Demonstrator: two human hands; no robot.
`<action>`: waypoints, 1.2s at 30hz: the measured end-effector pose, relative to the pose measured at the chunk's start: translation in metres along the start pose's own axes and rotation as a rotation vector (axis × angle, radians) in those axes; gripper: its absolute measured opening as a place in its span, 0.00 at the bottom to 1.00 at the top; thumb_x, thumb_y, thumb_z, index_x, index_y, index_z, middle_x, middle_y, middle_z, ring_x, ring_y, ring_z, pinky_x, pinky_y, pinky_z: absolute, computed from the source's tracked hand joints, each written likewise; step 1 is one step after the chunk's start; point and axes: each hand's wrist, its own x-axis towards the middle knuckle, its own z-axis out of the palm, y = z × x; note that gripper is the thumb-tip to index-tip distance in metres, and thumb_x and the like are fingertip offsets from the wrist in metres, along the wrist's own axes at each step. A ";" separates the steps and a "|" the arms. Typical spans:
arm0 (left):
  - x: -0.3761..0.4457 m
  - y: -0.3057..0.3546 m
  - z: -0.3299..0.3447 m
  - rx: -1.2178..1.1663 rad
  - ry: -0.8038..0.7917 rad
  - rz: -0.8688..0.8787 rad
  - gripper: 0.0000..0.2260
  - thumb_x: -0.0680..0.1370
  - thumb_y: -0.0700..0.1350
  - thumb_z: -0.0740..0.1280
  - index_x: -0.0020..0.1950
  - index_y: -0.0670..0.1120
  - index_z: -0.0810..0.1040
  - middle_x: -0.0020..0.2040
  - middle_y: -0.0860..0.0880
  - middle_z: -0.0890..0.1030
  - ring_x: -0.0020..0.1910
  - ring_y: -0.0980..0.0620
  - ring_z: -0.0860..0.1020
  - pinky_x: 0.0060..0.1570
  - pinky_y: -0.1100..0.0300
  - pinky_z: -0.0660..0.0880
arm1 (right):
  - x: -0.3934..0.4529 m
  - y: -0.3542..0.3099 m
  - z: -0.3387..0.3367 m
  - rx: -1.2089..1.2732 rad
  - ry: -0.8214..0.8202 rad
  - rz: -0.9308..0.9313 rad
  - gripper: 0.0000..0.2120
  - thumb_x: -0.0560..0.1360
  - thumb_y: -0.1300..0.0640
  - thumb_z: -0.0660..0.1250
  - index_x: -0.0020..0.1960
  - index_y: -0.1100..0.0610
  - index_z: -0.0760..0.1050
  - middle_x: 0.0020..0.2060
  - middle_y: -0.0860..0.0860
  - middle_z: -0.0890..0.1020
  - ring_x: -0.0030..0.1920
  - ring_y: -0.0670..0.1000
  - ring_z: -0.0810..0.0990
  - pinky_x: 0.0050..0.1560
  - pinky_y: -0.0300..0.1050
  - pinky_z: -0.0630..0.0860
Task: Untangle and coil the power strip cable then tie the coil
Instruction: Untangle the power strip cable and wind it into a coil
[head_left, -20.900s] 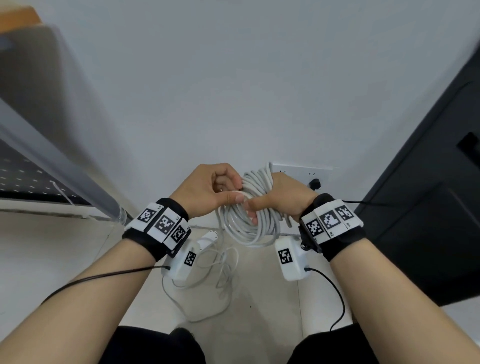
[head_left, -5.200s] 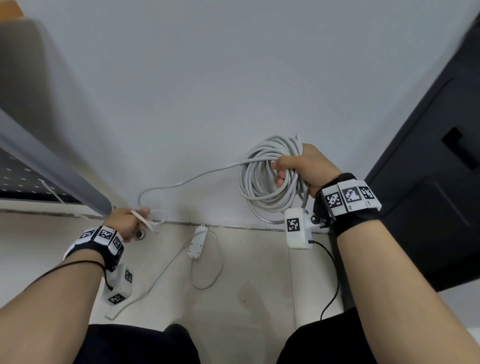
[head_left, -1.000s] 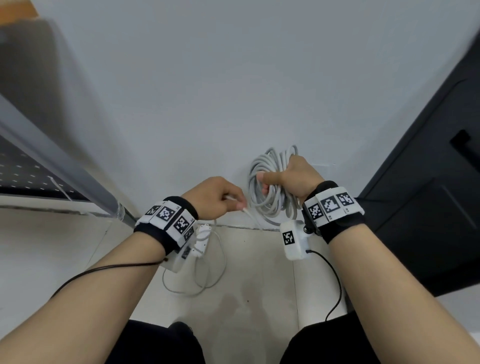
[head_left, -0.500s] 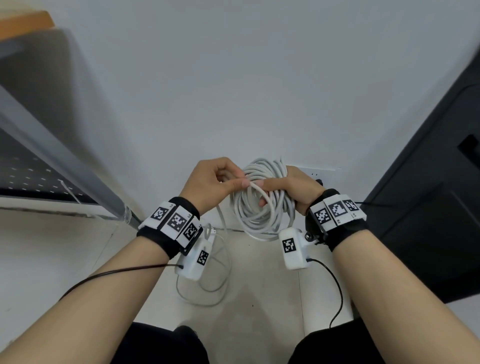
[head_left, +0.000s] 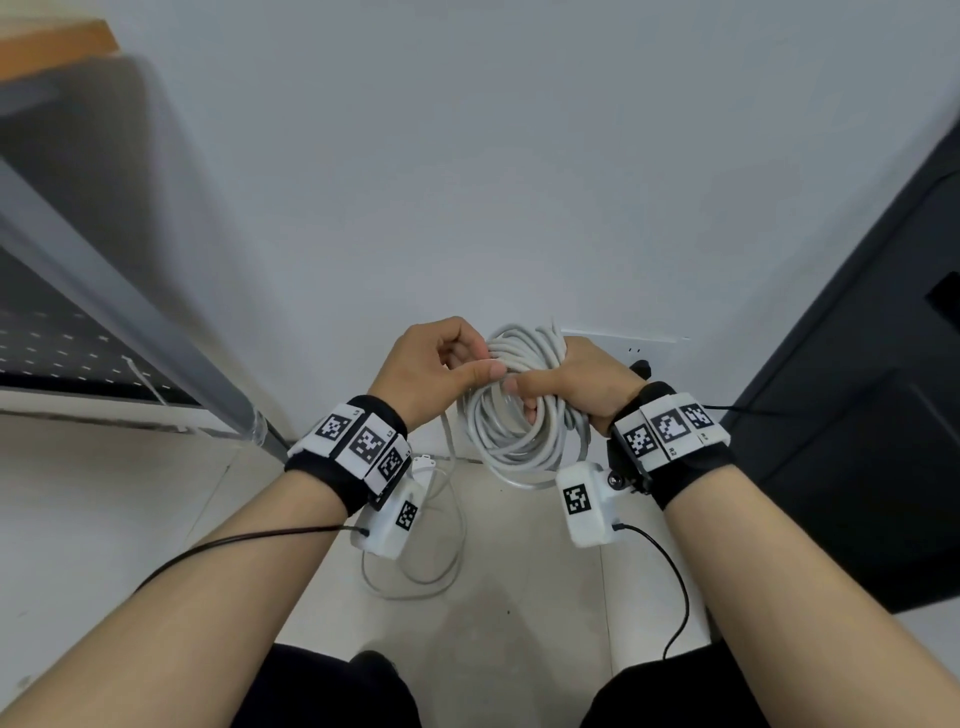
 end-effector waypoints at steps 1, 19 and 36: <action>0.001 -0.003 -0.001 0.014 -0.016 -0.002 0.07 0.71 0.43 0.77 0.40 0.48 0.80 0.34 0.50 0.79 0.35 0.53 0.76 0.38 0.61 0.75 | -0.001 -0.001 -0.003 0.027 0.016 -0.011 0.08 0.70 0.60 0.76 0.46 0.63 0.82 0.31 0.53 0.82 0.34 0.52 0.81 0.46 0.55 0.79; -0.011 -0.109 -0.074 0.618 0.001 -0.369 0.14 0.81 0.47 0.61 0.36 0.49 0.78 0.34 0.47 0.82 0.37 0.44 0.80 0.33 0.61 0.70 | -0.011 -0.001 -0.055 0.417 0.262 -0.034 0.07 0.71 0.65 0.72 0.34 0.61 0.77 0.24 0.55 0.75 0.24 0.54 0.75 0.34 0.48 0.76; -0.029 -0.148 -0.090 0.637 -0.067 -0.618 0.07 0.82 0.45 0.60 0.49 0.42 0.70 0.37 0.44 0.74 0.38 0.43 0.76 0.34 0.57 0.70 | -0.015 -0.002 -0.069 0.427 0.329 -0.020 0.08 0.71 0.62 0.71 0.35 0.61 0.76 0.24 0.53 0.76 0.26 0.53 0.76 0.30 0.44 0.75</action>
